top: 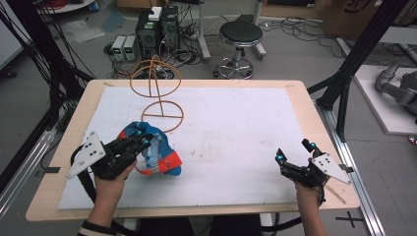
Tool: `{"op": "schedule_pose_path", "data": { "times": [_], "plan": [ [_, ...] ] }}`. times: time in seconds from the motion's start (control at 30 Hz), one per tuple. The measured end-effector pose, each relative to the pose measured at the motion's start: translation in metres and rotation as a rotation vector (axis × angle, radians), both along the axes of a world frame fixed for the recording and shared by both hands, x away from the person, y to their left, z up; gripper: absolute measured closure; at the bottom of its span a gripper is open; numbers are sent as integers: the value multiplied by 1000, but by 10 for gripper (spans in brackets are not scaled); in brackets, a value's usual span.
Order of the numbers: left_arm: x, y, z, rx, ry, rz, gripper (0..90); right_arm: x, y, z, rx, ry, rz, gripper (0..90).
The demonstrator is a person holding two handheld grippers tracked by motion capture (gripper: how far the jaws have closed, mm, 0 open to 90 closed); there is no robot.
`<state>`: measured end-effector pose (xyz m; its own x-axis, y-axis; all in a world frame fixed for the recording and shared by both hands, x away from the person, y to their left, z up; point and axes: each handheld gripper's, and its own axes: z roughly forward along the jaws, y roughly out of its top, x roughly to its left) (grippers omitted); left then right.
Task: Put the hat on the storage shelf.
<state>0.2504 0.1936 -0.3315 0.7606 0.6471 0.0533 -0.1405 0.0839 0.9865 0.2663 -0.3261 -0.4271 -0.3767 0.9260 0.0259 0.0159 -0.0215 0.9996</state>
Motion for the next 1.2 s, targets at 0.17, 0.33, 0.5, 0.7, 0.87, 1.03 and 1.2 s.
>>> {"op": "schedule_pose_path", "data": {
  "times": [0.17,0.33,0.5,0.7,0.87,1.03,1.2],
  "plan": [
    [7,-12,27,3,-46,-11,886,0,1,0,0,0,2,34],
    [14,-24,52,14,-81,-16,886,0,3,0,6,1,5,34],
    [22,-37,71,14,-103,-31,886,1,4,0,-3,-1,10,34],
    [33,-53,93,17,-130,-47,886,1,3,0,-2,0,11,34],
    [44,-65,105,34,-146,-42,886,1,3,0,-4,-3,16,34],
    [59,-74,115,31,-150,-42,886,1,3,0,-4,-4,15,34],
    [75,-83,125,48,-167,-32,886,1,2,0,-10,-8,15,34]
  ]
}}
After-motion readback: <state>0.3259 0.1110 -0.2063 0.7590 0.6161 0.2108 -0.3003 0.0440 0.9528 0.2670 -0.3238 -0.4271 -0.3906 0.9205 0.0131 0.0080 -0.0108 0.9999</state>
